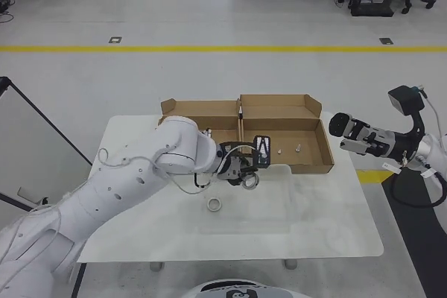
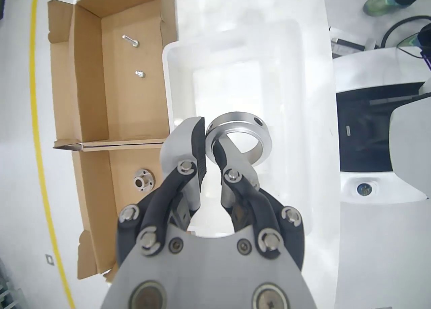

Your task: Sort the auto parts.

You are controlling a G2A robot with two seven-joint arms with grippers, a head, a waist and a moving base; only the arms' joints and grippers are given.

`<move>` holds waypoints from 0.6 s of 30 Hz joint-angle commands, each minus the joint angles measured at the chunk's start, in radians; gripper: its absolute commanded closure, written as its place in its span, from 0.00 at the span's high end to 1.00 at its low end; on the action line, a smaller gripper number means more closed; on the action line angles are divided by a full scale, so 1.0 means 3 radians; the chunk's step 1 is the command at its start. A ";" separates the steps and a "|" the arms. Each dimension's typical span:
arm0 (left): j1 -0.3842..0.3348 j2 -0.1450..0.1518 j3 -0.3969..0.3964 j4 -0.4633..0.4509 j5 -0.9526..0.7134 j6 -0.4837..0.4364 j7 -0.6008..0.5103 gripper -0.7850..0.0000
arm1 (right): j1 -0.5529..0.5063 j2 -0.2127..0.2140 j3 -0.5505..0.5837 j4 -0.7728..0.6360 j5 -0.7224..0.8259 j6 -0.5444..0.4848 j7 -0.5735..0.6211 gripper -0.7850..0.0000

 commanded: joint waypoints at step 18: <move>0.0690 0.0361 -0.1232 -0.0095 0.0517 -0.0645 0.1218 0.00 | 0.0000 0.0000 0.0000 0.0000 0.0000 0.0000 0.0000 1.00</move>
